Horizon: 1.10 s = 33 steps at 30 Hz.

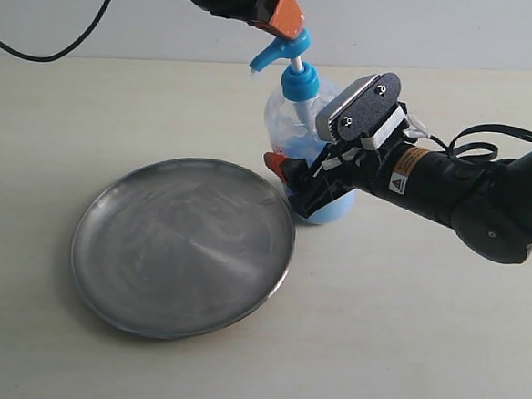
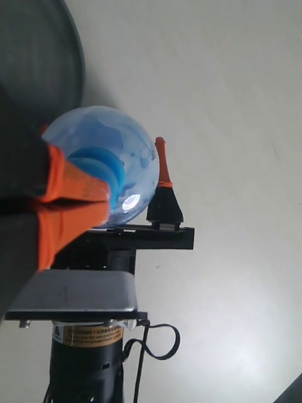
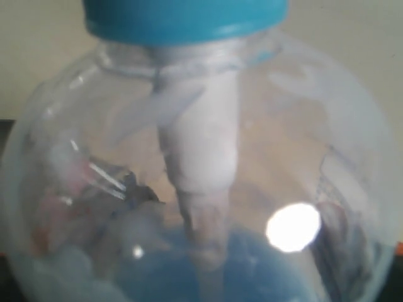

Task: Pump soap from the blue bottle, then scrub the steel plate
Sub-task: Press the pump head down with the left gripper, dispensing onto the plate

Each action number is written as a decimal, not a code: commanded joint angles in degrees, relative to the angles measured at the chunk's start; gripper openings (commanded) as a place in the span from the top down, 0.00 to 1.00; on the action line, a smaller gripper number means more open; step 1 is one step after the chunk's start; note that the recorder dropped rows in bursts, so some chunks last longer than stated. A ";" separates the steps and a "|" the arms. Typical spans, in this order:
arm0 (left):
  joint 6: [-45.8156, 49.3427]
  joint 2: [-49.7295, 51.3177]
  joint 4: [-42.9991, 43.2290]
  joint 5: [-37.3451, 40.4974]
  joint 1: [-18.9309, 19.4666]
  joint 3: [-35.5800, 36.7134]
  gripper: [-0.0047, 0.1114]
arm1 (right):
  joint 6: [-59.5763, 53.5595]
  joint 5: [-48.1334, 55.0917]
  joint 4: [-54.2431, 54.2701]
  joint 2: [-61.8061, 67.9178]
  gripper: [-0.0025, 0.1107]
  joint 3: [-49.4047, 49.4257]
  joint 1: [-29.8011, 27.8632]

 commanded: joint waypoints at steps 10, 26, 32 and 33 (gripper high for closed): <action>0.27 8.94 1.12 5.00 -0.29 3.53 0.96 | 0.44 -5.80 -2.70 -0.90 0.98 0.02 0.18; 0.99 7.90 0.23 -1.45 -0.39 6.38 0.96 | 1.26 -5.98 -2.59 -0.90 0.98 0.02 0.18; 3.22 3.17 0.23 -1.59 -0.39 0.90 0.96 | 1.26 -5.98 -1.64 -0.90 0.98 0.02 0.18; 3.22 2.33 0.23 -1.59 -0.39 -0.33 0.96 | 1.26 -5.98 -1.36 -0.90 0.98 0.02 0.18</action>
